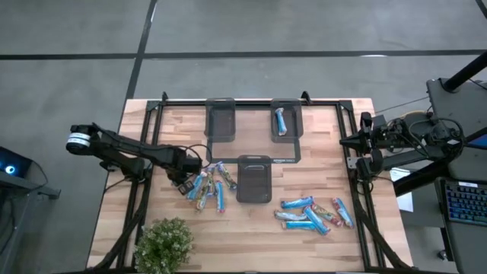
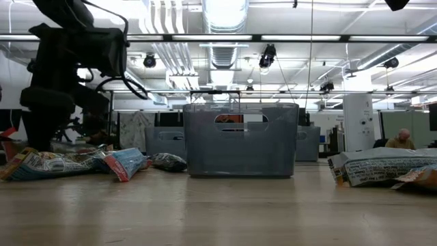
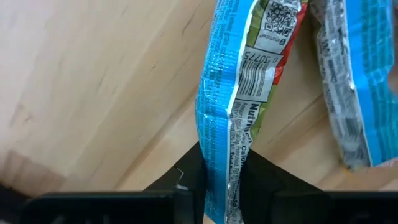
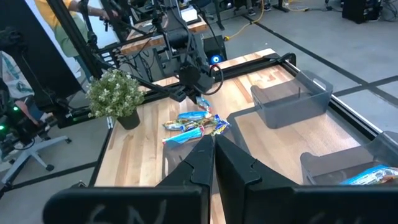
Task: Pick and place Granola Bars by type
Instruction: Put the red granola bar into the left black bin
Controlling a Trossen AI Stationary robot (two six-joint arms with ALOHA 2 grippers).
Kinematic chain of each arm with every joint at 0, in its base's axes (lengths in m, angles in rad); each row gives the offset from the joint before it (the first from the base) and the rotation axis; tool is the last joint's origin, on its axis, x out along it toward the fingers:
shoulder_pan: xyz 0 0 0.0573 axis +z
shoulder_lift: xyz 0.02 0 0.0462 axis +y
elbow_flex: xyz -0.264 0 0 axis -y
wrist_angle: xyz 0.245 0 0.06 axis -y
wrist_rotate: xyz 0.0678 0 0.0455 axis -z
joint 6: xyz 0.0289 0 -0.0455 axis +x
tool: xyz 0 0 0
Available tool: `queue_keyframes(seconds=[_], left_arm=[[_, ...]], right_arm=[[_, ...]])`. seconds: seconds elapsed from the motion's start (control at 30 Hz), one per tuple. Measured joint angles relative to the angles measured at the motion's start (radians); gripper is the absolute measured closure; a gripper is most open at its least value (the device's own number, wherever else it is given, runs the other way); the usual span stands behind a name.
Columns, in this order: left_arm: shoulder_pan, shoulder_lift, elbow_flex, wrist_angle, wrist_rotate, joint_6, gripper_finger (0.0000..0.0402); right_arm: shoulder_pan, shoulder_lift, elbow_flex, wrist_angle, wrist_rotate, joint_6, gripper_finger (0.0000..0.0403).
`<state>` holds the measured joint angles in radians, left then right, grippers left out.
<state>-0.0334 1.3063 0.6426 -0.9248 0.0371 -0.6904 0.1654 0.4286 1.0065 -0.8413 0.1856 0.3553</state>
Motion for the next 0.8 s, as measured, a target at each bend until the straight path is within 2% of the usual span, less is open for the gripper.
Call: queue_keyframes(seconds=[0.23,0.53,0.8], left_arm=[[0.006,-0.001,0.071,-0.098,-0.002,0.044,0.0349],[0.044,-0.002,0.210,-0.131,-0.008,0.103,0.0349],[0.100,-0.002,0.375,-0.134,-0.116,0.144,0.0349]], right_arm=[[0.000,0.000,0.000,0.000,0.000,0.000,0.0394],[0.000,0.000,0.000,0.000,0.000,0.000,0.0394],[0.000,0.000,0.000,0.000,0.000,0.000,0.0394]])
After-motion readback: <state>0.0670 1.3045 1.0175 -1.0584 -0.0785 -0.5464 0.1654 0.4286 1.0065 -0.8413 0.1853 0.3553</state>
